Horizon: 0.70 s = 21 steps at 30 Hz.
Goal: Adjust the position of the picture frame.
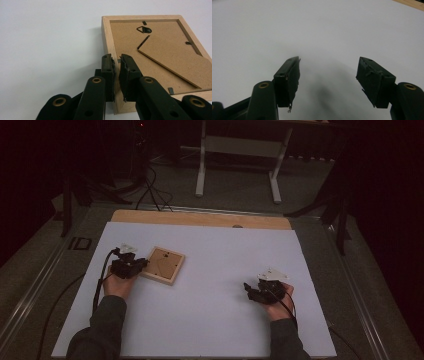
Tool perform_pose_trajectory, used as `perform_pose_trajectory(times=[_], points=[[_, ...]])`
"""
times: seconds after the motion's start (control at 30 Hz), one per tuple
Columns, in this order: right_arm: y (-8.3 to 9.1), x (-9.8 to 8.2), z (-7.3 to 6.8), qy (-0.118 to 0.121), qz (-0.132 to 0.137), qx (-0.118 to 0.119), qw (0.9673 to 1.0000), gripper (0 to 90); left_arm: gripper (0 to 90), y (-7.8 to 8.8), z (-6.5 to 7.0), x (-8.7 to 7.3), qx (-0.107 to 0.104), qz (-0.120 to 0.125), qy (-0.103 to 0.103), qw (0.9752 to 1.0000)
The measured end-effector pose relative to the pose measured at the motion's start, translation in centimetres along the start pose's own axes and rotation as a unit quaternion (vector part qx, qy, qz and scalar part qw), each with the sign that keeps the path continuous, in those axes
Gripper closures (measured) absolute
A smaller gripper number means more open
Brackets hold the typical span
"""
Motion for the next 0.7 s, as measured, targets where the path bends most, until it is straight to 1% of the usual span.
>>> perform_pose_trajectory(times=[0.17, 0.2, 0.23, 0.3, 0.33, 0.43, 0.5, 0.57, 0.6, 0.7], points=[[0.0, 0.0, 0.0, 0.000, 0.000, 0.000, 1.0000, 34.4, 82.0, -0.3, 0.8, 0.3, -0.009, 0.001, -0.012, 0.9999], [0.0, 0.0, 0.0, 0.000, 0.000, 0.000, 1.0000, 34.4, 82.0, -0.4, 1.2, 0.5, -0.012, 0.003, -0.016, 0.9998], [0.0, 0.0, 0.0, 0.000, 0.001, 0.000, 1.0000, 34.5, 82.0, -0.4, 1.2, 0.5, -0.012, 0.003, -0.016, 0.9998], [0.0, 0.0, 0.0, 0.000, 0.001, 0.001, 1.0000, 34.6, 82.0, -0.6, 1.8, 0.7, -0.020, 0.007, -0.021, 0.9996], [0.0, 0.0, 0.0, 0.000, 0.001, 0.001, 1.0000, 34.6, 82.0, -0.6, 1.8, 0.7, -0.020, 0.007, -0.021, 0.9996], [0.0, 0.0, 0.0, 0.001, 0.002, 0.002, 1.0000, 35.2, 81.9, -0.7, 2.5, 0.8, -0.026, 0.011, -0.025, 0.9993], [0.0, 0.0, -0.1, 0.001, 0.003, 0.003, 1.0000, 35.3, 82.0, -0.9, 3.1, 1.0, -0.034, 0.014, -0.033, 0.9988], [0.0, 0.0, -0.1, 0.001, 0.003, 0.003, 1.0000, 35.3, 82.0, -0.9, 3.1, 1.0, -0.034, 0.014, -0.033, 0.9988], [0.0, 0.0, -0.1, 0.001, 0.003, 0.003, 1.0000, 35.3, 82.0, -1.0, 3.7, 1.2, -0.040, 0.016, -0.038, 0.9984], [0.0, 0.0, -0.1, 0.002, 0.004, 0.003, 1.0000, 35.8, 81.9, -1.1, 4.4, 1.4, -0.049, 0.018, -0.045, 0.9976]])
Point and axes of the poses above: each handheld gripper's, and its own axes: y roughly backward along the jaws, x roughly out of its top, z roughly to its right, the point moved 2 cm from there along -y, roughly forward along the jaws, and after that the axes turned 13 degrees about -y, right-handed, at the moved point
